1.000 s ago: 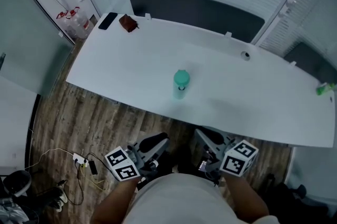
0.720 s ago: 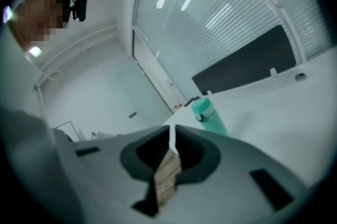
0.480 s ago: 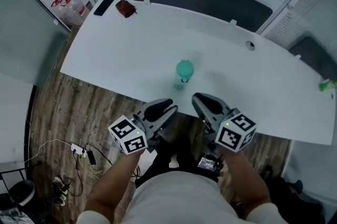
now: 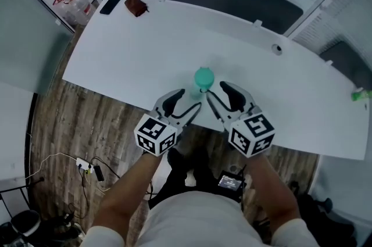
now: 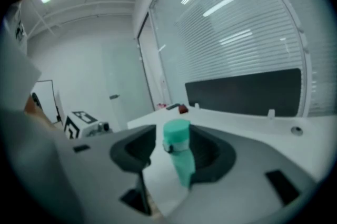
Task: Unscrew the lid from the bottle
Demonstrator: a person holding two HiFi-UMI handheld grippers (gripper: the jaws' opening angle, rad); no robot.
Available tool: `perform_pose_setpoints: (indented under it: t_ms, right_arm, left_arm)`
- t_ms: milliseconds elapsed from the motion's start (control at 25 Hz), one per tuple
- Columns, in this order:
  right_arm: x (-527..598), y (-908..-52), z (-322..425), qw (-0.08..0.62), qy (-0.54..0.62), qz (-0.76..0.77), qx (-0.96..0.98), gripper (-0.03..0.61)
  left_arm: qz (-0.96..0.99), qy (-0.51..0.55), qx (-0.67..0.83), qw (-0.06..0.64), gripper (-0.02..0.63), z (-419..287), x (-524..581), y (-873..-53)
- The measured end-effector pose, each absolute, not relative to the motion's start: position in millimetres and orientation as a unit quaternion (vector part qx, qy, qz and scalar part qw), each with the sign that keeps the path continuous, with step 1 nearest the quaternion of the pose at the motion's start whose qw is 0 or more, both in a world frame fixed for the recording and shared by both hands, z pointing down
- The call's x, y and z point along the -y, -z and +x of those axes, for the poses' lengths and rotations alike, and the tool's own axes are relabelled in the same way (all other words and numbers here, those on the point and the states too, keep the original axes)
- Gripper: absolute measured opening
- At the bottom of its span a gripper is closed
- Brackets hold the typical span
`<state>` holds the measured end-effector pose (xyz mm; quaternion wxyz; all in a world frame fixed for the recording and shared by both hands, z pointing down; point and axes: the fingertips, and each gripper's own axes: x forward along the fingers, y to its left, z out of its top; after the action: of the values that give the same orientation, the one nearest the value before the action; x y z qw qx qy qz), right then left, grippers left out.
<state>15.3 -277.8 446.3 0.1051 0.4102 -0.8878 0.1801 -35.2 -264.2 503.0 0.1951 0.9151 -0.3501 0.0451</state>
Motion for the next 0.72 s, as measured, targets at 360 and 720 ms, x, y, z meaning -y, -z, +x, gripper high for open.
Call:
perform_pose_setpoints:
  t_ms: [360, 720]
  right_arm:
    - [310, -473, -4, 0.178, -0.167, 0.432, 0.868, 0.28]
    - [326, -481, -18, 0.204, -0.153, 0.431, 0.866, 0.282]
  left_arm:
    - [0.899, -0.13, 0.395, 0.134, 0.323, -10, 292, -543]
    - [0.888, -0.131, 0.416, 0.141, 0.322, 4, 316, -553]
